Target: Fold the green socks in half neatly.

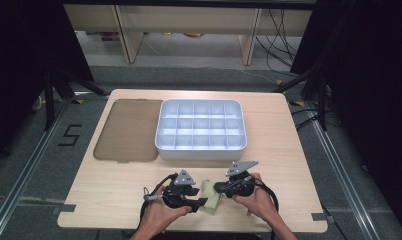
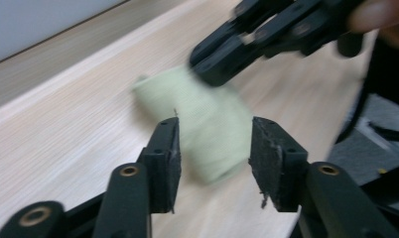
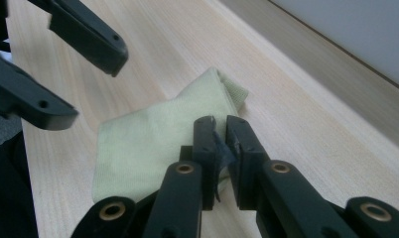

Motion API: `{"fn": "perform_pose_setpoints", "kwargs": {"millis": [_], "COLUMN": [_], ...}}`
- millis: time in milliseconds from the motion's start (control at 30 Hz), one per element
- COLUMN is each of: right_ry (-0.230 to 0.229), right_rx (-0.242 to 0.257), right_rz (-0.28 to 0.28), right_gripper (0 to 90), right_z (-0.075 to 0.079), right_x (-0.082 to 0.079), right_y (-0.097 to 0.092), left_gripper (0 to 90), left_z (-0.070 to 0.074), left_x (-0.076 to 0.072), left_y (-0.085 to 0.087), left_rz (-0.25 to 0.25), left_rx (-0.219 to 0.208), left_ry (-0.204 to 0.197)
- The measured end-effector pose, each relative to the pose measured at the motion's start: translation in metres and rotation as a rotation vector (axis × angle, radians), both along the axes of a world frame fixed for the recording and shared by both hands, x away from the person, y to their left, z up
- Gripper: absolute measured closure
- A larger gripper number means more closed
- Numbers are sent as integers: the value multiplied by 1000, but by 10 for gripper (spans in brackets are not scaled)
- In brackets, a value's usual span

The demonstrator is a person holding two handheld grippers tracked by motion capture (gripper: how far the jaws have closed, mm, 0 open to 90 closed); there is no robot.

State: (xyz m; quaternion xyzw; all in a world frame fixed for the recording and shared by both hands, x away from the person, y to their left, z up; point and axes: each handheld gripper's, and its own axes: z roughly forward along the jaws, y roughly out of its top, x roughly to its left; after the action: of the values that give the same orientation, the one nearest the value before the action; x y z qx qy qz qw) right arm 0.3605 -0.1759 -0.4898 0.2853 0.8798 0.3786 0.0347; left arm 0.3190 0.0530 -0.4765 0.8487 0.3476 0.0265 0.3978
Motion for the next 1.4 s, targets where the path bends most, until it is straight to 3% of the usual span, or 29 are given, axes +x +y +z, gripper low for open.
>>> {"fn": "perform_pose_setpoints", "kwargs": {"millis": [100,267,333,400,533,567,600,633,700,733,767,800,833,900,967,1000,1067,1167,1200,1267,1300,1367,1400], "right_ry": [2,-1,-5,-3,-4,-4,2,-2,18,6,6,6,-2,-2,10,13,51,60,68,73,93,84,110], "right_rx": [-1,-3,-3,-4,-6,-7,-4,-4,-3,-5,2,2,16,32,42,34,33,36,40,37,38,30,26], "right_rz": [3,3,2,0,-2,-3,-4,2,-10,-4,-11,-11,-18,-24,-32,-27,-42,-38,-35,-25,-21,-11,-8], "right_gripper": [833,831,831,830,830,830,830,830,828,820,792,792,764,745,660,634,542,522,518,501,485,467,463], "right_z": [1,1,0,0,0,0,0,0,1,1,2,2,6,8,11,11,9,7,7,7,6,3,4], "right_x": [0,0,0,0,0,0,-1,-1,-2,-1,0,0,2,3,6,8,12,13,13,13,13,14,14], "right_y": [0,0,0,0,1,1,1,1,2,1,1,1,-1,-2,-2,-2,0,2,3,5,7,10,11], "left_gripper": [501,548,606,682,823,823,840,855,886,892,893,893,893,893,893,893,893,892,892,890,889,884,880], "left_z": [-5,-4,-1,1,-5,-7,-10,-13,-17,-18,-16,-16,-18,-18,-18,-17,-18,-18,-16,-16,-17,-18,-18], "left_x": [1,1,-1,-3,-6,-4,-5,-2,0,1,2,2,0,-1,-1,-1,-3,-3,-1,-1,-2,-3,-3], "left_y": [-5,-13,-15,-19,-28,-29,-31,-30,-30,-29,-27,-27,-29,-30,-31,-30,-32,-32,-29,-29,-31,-32,-32], "left_rz": [-7,-11,-33,-63,-99,-114,-95,-109,-107,-115,-138,-138,-102,-108,-115,-135,-113,-117,-158,-155,-137,-116,-119], "left_rx": [38,32,24,23,50,68,57,80,81,80,110,110,74,90,98,122,105,112,154,150,127,105,107], "left_ry": [11,-5,-41,-50,-32,-42,-31,-30,-22,-21,-20,-20,-10,-27,-41,-36,-45,-44,-50,-50,-46,-44,-45]}}
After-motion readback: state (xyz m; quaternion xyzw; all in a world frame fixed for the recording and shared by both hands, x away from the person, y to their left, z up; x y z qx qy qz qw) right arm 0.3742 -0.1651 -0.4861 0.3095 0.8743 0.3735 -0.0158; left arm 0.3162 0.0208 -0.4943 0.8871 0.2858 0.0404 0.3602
